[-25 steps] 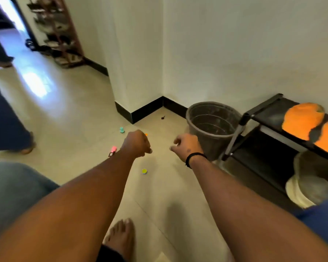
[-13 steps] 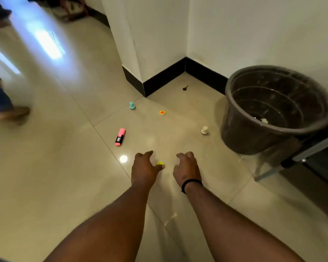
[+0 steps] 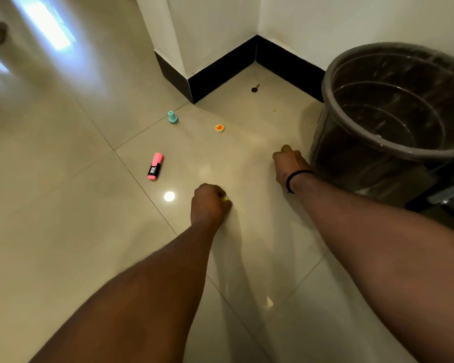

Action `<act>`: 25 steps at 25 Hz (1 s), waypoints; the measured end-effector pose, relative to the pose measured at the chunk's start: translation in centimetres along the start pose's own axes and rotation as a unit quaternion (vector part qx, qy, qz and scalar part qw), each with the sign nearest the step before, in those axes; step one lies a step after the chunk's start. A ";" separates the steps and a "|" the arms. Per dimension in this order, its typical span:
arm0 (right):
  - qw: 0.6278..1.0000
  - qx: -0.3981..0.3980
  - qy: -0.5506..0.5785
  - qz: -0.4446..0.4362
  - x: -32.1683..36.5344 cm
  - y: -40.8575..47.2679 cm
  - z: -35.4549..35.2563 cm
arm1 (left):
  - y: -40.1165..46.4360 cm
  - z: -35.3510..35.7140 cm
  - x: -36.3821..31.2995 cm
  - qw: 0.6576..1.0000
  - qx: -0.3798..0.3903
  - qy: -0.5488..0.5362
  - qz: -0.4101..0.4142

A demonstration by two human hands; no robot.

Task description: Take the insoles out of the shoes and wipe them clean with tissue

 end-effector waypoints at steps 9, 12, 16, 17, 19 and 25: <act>0.995 -0.062 -0.022 -0.080 0.3 0.5 -1.9 | 2.5 2.9 -6.2 0.999 0.002 -0.046 -0.019; 0.996 -0.047 -0.009 -0.070 1.6 -1.1 -5.5 | 1.5 0.2 -9.3 0.997 -0.009 -0.050 -0.053; 0.996 -0.014 0.021 -0.080 3.6 -6.6 -13.5 | -2.2 -6.3 -15.3 1.000 0.002 0.007 0.003; 0.996 -0.011 0.039 -0.073 3.5 -8.1 -16.5 | -3.2 -8.4 -17.3 1.000 -0.001 0.011 0.015; 0.996 -0.012 0.087 -0.030 2.1 -11.0 -23.2 | -6.5 -13.0 -22.2 0.999 0.009 0.021 0.024; 0.985 -0.027 0.153 0.069 -8.5 -26.4 -50.8 | -24.1 -29.4 -45.9 0.971 0.102 0.114 0.182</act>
Point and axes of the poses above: each hand's wrist, its own y-axis towards the middle knuckle, its own z-axis out of the palm, x = y × z, the point moved 4 cm from there along y, towards the middle knuckle, and after that the axes turned 5 degrees about -z, right-handed, at the moved point
